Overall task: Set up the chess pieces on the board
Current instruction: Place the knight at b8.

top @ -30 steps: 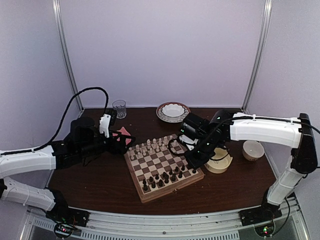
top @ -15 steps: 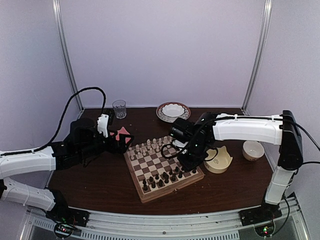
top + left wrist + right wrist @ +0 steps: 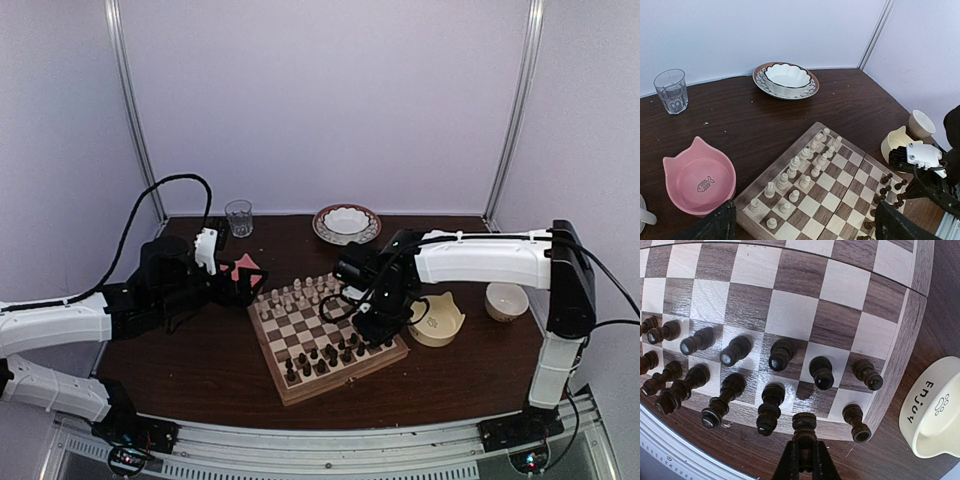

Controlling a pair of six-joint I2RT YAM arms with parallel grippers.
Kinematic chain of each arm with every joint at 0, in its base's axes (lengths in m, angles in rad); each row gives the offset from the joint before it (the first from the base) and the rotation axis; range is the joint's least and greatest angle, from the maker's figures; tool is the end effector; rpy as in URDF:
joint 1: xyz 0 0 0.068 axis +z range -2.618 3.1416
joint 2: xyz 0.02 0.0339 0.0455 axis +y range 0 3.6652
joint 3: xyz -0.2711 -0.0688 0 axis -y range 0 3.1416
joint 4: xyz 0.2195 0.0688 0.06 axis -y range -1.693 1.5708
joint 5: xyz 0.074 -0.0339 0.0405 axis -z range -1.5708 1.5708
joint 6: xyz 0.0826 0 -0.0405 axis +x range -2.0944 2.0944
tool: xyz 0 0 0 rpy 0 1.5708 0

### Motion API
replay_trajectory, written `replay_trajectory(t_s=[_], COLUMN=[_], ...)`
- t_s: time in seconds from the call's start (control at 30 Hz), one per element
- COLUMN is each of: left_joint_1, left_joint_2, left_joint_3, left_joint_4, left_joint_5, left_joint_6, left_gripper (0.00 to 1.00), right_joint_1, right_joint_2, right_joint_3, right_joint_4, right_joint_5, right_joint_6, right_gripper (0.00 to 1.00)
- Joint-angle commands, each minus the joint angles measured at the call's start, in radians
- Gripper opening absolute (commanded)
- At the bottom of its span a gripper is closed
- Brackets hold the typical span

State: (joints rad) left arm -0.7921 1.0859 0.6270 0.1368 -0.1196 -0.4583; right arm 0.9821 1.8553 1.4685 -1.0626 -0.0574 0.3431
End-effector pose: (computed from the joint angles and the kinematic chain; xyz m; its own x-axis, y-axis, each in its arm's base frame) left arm 0.1931 -0.1817 0.2605 -0.4769 -0.1421 -0.8674 0.4642 0.7973 -0.3858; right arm 0.1854 0.2862 0.1912 -0.7997 -0.5929 -0.0949 -0.6001 0.7943 0.0944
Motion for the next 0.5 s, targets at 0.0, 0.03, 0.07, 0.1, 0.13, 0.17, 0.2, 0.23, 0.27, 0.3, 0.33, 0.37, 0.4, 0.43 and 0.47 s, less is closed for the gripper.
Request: replay_trajectory(t_s=[0.0,0.03,0.07,0.1,0.13,0.17,0.2,0.23,0.27,0.3,0.33,0.37,0.4,0.43,0.47], left_joint_1=[0.002,0.002,0.002,0.002,0.002,0.002,0.002,0.002,0.002,0.002,0.002,0.002,0.002,0.002,0.002], left_joint_2=[0.004,0.004,0.006,0.007,0.008,0.008,0.01,0.01,0.011,0.011,0.013,0.014,0.015,0.017,0.02], left_joint_3=[0.005,0.006,0.007,0.009,0.01,0.011,0.011,0.011,0.011,0.011,0.012,0.012,0.013,0.014,0.016], left_joint_4=[0.052,0.052,0.05,0.048,0.047,0.046,0.047,0.046,0.046,0.048,0.047,0.049,0.049,0.048,0.049], left_joint_5=[0.0,0.002,0.005,0.008,0.01,0.011,0.011,0.012,0.012,0.014,0.016,0.02,0.022,0.024,0.025], left_joint_6=[-0.005,-0.005,-0.005,-0.005,-0.005,-0.005,-0.005,-0.005,-0.005,-0.004,-0.002,-0.002,-0.002,-0.002,-0.001], left_gripper=[0.96,0.96,0.96,0.96,0.96,0.96,0.96,0.96,0.96,0.96,0.96,0.96,0.96,0.96,0.96], right_joint_1=[0.006,0.006,0.006,0.006,0.006,0.006,0.006,0.006,0.006,0.006,0.006,0.006,0.006,0.006,0.006], right_joint_2=[0.02,0.023,0.025,0.028,0.031,0.035,0.038,0.042,0.046,0.05,0.052,0.053,0.051,0.049,0.047], right_joint_3=[0.025,0.028,0.028,0.029,0.029,0.03,0.03,0.032,0.032,0.033,0.033,0.034,0.033,0.033,0.035], right_joint_4=[-0.006,-0.006,-0.007,-0.007,-0.006,-0.005,-0.006,-0.005,-0.005,-0.006,-0.004,-0.004,0.0,0.001,0.003], right_joint_5=[0.025,0.027,0.029,0.03,0.03,0.031,0.032,0.032,0.032,0.033,0.036,0.039,0.042,0.045,0.048], right_joint_6=[-0.008,-0.009,-0.01,-0.011,-0.012,-0.013,-0.013,-0.014,-0.015,-0.014,-0.015,-0.015,-0.015,-0.015,-0.015], right_gripper=[0.0,0.0,0.0,0.0,0.0,0.0,0.0,0.0,0.0,0.0,0.0,0.01,0.02,0.02,0.03])
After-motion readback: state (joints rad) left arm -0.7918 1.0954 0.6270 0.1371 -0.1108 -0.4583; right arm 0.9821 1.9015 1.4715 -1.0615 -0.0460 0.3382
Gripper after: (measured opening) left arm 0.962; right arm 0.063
